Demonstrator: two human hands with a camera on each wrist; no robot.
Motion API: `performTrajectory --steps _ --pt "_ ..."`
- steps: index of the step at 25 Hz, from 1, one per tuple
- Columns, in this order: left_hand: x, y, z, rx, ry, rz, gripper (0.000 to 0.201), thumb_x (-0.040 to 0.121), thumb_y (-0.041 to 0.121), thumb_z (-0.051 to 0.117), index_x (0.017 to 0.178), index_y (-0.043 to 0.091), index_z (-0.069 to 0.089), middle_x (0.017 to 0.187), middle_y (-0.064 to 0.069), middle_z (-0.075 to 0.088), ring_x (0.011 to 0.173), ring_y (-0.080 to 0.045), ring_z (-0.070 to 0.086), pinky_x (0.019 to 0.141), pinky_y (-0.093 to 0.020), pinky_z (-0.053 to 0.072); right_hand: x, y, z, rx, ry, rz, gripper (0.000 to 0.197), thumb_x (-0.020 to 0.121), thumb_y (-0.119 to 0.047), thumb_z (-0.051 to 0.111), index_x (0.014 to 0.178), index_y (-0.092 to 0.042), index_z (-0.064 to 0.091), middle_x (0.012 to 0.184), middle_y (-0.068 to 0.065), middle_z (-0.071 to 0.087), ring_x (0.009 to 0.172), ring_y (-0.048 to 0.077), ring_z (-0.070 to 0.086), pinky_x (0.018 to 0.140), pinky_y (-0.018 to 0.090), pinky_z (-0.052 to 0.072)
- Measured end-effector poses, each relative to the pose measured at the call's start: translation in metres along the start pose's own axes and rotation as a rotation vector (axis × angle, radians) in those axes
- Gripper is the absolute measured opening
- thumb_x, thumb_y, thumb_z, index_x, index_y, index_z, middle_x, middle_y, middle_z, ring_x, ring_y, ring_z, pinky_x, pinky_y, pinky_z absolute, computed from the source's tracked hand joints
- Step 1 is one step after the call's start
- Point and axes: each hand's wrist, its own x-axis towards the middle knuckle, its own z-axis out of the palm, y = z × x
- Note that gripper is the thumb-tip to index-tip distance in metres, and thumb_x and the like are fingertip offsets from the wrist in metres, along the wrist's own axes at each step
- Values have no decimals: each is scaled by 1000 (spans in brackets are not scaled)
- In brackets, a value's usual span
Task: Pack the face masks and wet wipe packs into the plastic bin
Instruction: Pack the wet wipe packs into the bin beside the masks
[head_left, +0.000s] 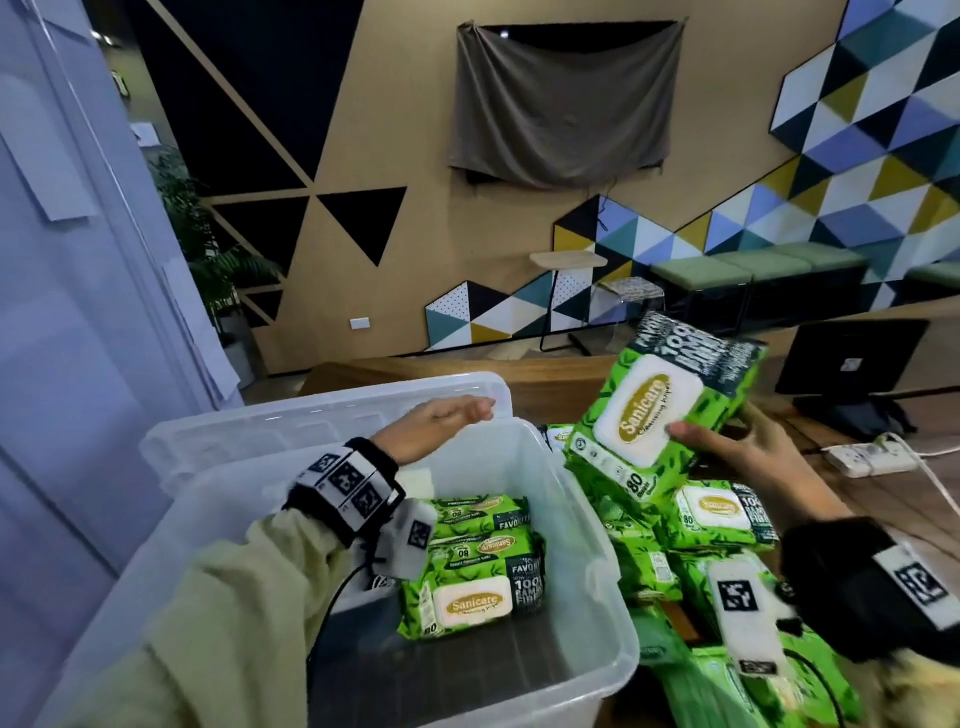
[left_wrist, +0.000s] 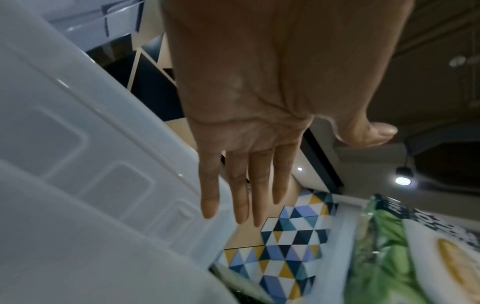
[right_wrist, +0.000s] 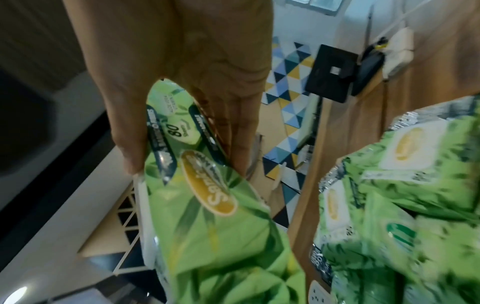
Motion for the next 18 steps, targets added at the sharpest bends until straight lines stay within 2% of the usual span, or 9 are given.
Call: performTrajectory --steps 2,3,5,7,9,11,14,16,18 --pt "3 20 9 -81 -26 14 83 72 79 45 131 21 50 128 6 56 123 -8 50 96 -22 40 0 -14 8 -108 6 -57 68 53 -40 86 111 -19 57 104 7 70 82 25 70 64 33 58" --pt "6 31 13 -98 -23 24 59 89 58 44 134 20 47 130 4 54 125 -11 49 97 -24 40 -2 -23 11 -160 15 -82 72 50 -44 87 110 -21 56 102 4 70 81 25 70 67 37 58" --pt "6 52 19 -135 -44 93 38 96 30 43 134 23 42 127 5 55 117 -2 54 94 -19 43 -6 -38 20 -142 -9 -105 71 51 -37 87 111 -17 55 100 4 70 78 22 70 67 38 58" --pt "1 70 23 -222 -93 159 47 79 48 57 121 29 47 113 12 60 96 9 61 80 -11 47 -14 -48 37 7 -114 -78 63 56 -26 80 113 -12 55 99 6 71 74 16 70 58 30 57" --pt "-7 74 21 -302 -101 139 72 52 67 72 109 27 54 101 13 69 85 2 67 72 -15 52 -23 -45 59 65 -206 -37 63 57 -27 78 113 -10 57 100 5 72 77 16 70 57 28 56" --pt "-14 63 15 -367 -98 72 73 46 59 84 103 20 59 92 5 74 80 -8 70 66 -20 55 -29 -32 83 96 -249 21 57 63 -24 77 114 -10 56 101 5 72 80 17 70 62 31 58" --pt "-30 41 2 -290 -50 -27 60 56 39 83 108 17 62 103 -4 73 91 -18 70 78 -31 56 -34 -8 104 130 -382 120 42 74 -20 71 112 -10 55 99 6 70 79 15 69 73 32 59" --pt "-39 26 -3 -202 -10 -76 76 44 48 85 109 17 62 107 -4 72 95 -18 69 84 -32 54 -34 -1 91 121 -393 116 22 82 -13 64 102 -6 58 88 7 69 74 13 69 74 30 58" --pt "-42 6 -7 -29 29 -145 89 30 60 85 104 19 58 106 0 71 94 -15 68 85 -28 52 -31 14 62 157 -247 111 12 87 -3 56 99 -1 60 83 11 70 69 15 70 66 24 58"
